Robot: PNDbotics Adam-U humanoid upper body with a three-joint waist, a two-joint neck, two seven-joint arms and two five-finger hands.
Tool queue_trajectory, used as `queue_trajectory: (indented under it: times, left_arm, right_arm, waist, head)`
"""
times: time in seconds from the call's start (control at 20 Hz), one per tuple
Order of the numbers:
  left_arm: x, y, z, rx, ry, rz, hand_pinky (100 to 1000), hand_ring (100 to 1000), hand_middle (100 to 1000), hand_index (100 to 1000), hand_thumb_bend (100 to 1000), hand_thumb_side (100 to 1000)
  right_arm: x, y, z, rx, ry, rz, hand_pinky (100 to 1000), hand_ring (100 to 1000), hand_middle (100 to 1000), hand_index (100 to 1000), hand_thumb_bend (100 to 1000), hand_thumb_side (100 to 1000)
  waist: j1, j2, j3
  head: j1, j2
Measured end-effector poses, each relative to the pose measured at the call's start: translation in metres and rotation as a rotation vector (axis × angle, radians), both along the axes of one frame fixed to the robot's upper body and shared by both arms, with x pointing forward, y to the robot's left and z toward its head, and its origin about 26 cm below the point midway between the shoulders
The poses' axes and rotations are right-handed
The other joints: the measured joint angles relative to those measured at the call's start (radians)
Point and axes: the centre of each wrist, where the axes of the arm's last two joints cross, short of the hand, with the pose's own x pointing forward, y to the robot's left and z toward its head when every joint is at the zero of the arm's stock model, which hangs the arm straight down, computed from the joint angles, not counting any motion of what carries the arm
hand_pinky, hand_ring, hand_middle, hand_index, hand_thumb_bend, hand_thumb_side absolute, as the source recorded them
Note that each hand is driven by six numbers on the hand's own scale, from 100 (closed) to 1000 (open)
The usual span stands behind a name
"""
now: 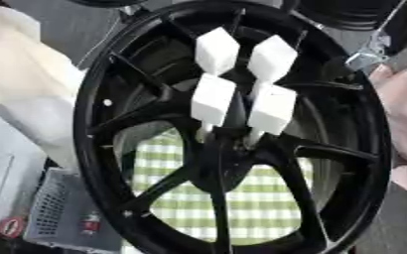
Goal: Pull the pin out of the wheel hub.
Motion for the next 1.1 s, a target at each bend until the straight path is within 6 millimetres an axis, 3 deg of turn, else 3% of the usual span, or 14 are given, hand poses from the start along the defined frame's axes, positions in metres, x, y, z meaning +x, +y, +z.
queue_trajectory:
  times: [0.3,1.1]
  left_arm:
    - [0.0,0.0,0.001,0.001,-0.002,-0.002,610,649,504,686,799,491]
    - [0.0,-0.001,0.002,0.0,-0.007,-0.004,612,649,505,687,793,493]
  right_arm:
    - [0.007,0.011,-0.005,0.003,0.019,0.006,845,749,697,786,535,291]
    - [0.024,0.01,-0.025,-0.029,0.084,-0.023,844,738,677,771,519,273]
  waist:
    - [-0.005,0.0,0.007]
    - [-0.012,0.013,0.025]
  head:
    - [-0.004,-0.004]
    - [-0.011,-0.013]
